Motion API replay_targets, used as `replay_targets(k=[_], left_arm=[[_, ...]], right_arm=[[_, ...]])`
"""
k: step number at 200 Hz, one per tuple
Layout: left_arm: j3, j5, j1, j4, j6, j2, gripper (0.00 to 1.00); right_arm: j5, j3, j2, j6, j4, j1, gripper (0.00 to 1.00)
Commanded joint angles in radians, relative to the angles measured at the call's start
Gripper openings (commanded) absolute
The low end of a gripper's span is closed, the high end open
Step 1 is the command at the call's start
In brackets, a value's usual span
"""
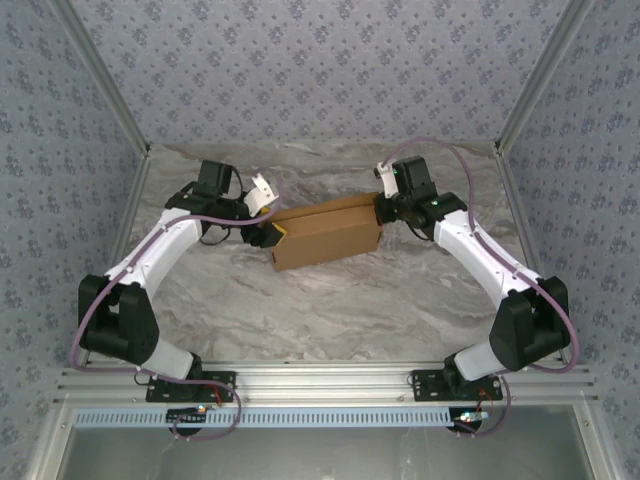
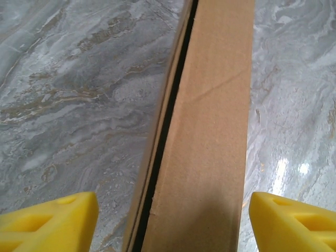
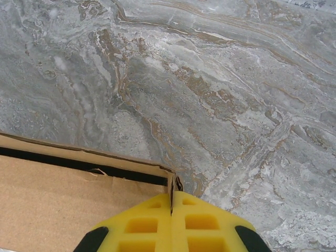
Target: Fold the paper box
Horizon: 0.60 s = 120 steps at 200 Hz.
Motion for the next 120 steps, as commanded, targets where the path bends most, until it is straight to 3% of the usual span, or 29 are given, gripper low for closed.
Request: replay_targets(k=[1, 22, 46, 84, 120], left_arm=[[-0.022, -0.026, 0.006, 0.089, -0.121, -0.067, 0.77], [-0.056, -0.095, 0.003, 0.130, -0.238, -0.116, 0.78], [-0.088, -0.248, -0.006, 0.112, -0.361, -0.183, 0.76], [-0.148, -0.374, -0.023, 0.056, -0.463, -0.285, 0.60], [-0.155, -0.392, -0.054, 0.023, -0.456, -0.293, 0.45]], right_arm=[[0.015, -0.014, -0.008, 0.015, -0.053, 0.014, 0.00], [0.017, -0.004, 0.001, 0.015, -0.058, 0.021, 0.00], [0.022, 0.011, 0.013, 0.014, -0.069, 0.028, 0.00], [0.028, 0.028, 0.026, 0.011, -0.075, 0.036, 0.00], [0.029, 0.038, 0.040, 0.012, -0.075, 0.040, 0.00]])
